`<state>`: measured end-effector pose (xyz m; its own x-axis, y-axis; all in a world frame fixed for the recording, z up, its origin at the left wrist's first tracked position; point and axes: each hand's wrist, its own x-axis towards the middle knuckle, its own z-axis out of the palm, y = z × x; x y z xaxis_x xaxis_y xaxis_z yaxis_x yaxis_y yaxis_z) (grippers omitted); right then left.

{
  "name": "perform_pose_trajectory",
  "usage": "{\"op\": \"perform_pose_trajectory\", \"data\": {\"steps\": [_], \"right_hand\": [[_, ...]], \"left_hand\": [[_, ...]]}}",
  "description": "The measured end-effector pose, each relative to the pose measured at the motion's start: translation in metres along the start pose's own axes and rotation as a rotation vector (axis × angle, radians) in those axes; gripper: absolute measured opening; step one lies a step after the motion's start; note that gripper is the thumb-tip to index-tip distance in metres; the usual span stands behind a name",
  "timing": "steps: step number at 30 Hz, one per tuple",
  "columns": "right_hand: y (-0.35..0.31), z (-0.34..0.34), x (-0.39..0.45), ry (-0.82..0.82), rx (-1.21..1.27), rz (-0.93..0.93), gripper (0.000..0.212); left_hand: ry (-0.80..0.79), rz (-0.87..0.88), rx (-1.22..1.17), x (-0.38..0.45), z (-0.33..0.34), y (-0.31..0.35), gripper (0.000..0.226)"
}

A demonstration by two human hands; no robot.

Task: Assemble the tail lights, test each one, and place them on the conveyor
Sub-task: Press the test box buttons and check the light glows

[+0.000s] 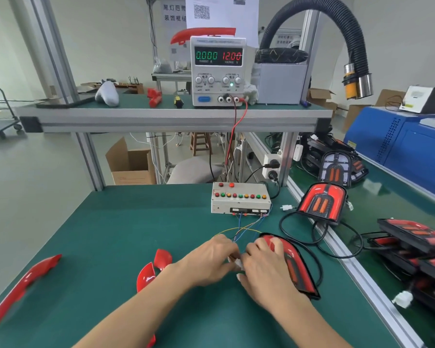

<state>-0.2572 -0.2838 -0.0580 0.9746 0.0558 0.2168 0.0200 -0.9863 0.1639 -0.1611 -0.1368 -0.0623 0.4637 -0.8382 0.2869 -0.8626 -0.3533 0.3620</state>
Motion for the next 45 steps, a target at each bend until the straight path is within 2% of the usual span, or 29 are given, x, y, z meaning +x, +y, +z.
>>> {"op": "perform_pose_trajectory", "data": {"steps": [6,14,20,23,26,30,36,41,45], "right_hand": [[0.008,0.003,0.001,-0.065,0.104,0.029,0.034],[0.011,0.004,0.002,-0.158,0.121,0.013,0.031],[0.010,0.011,0.002,-0.208,0.102,-0.017,0.032],[0.012,0.012,0.002,-0.206,0.112,-0.017,0.034],[0.016,0.012,0.003,-0.211,0.111,-0.020,0.037],[0.019,0.011,0.004,-0.247,0.112,-0.033,0.041],[0.022,0.012,0.007,-0.315,0.165,-0.065,0.047],[0.028,0.010,0.007,-0.334,0.296,-0.095,0.042],[0.029,0.009,0.006,-0.314,0.305,-0.111,0.043]], "left_hand": [[-0.022,0.074,0.032,-0.001,-0.005,-0.004,0.013],[-0.122,0.088,0.026,0.000,-0.010,-0.009,0.018],[-0.149,0.169,0.132,0.001,-0.012,-0.010,0.018],[-0.121,0.212,0.207,0.002,-0.010,-0.012,0.020],[-0.021,0.294,0.359,0.002,-0.005,-0.013,0.013],[0.061,0.374,0.443,0.001,-0.002,-0.015,0.006],[0.076,0.478,0.476,0.004,-0.001,-0.019,0.038],[0.069,0.483,0.526,0.001,0.004,-0.025,0.021],[0.031,0.452,0.550,0.003,0.001,-0.024,0.025]]}}
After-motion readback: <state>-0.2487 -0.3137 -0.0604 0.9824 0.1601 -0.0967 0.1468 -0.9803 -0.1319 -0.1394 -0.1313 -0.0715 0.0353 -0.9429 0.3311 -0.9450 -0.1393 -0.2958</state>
